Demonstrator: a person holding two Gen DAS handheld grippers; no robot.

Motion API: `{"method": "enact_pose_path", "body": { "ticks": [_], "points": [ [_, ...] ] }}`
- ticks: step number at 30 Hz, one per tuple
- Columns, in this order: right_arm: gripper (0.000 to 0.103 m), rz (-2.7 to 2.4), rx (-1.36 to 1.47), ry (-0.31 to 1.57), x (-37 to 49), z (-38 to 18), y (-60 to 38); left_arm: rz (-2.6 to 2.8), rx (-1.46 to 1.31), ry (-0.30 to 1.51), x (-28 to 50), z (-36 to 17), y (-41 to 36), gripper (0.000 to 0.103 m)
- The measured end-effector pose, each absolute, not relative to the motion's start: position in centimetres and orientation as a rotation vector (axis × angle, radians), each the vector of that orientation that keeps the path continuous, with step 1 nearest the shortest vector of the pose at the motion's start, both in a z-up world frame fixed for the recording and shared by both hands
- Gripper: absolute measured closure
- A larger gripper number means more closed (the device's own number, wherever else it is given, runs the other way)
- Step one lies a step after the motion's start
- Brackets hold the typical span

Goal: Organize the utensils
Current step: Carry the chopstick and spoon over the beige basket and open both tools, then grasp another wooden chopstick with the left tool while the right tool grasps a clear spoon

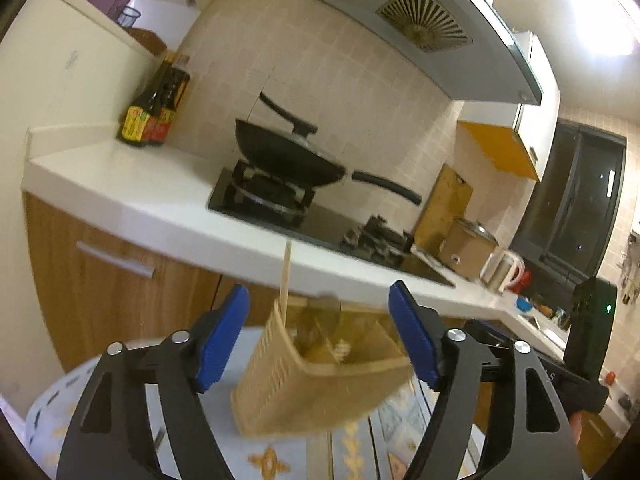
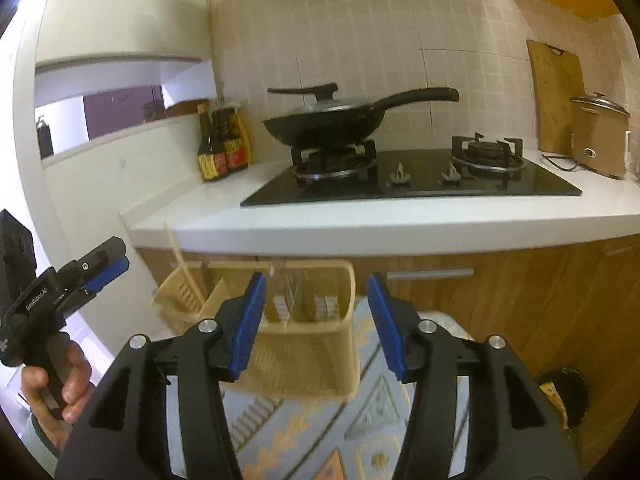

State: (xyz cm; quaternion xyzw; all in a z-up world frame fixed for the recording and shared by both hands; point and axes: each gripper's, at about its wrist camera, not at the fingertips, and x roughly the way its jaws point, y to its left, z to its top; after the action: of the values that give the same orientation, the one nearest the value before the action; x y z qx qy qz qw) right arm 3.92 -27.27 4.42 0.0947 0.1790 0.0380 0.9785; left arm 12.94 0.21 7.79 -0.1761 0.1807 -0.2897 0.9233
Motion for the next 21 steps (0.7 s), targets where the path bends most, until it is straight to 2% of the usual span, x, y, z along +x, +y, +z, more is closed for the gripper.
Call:
{"method": "enact_pose_path", "body": {
  "ticks": [11,16,18,21],
  "points": [
    [0.054,0.088,0.19,0.521,-2.1,1.0,-24.4,-0.609,-0.207,0.539,5.5,5.6,0.3,0.028],
    [0.055,0.108,0.195,0.673,-3.4,-2.6,-23.2,-0.599,-0.074,0.683,2.7,2.9,-1.2,0.03],
    [0.062,0.121,0.209,0.733,-3.7,-4.2,-22.9,-0.601,-0.036,0.739,1.8,1.6,-1.7,0.032],
    [0.067,0.157,0.245,0.799,-4.2,-6.1,-22.7,-0.611,0.002,0.821,1.2,-0.2,-2.5,0.038]
  ]
}}
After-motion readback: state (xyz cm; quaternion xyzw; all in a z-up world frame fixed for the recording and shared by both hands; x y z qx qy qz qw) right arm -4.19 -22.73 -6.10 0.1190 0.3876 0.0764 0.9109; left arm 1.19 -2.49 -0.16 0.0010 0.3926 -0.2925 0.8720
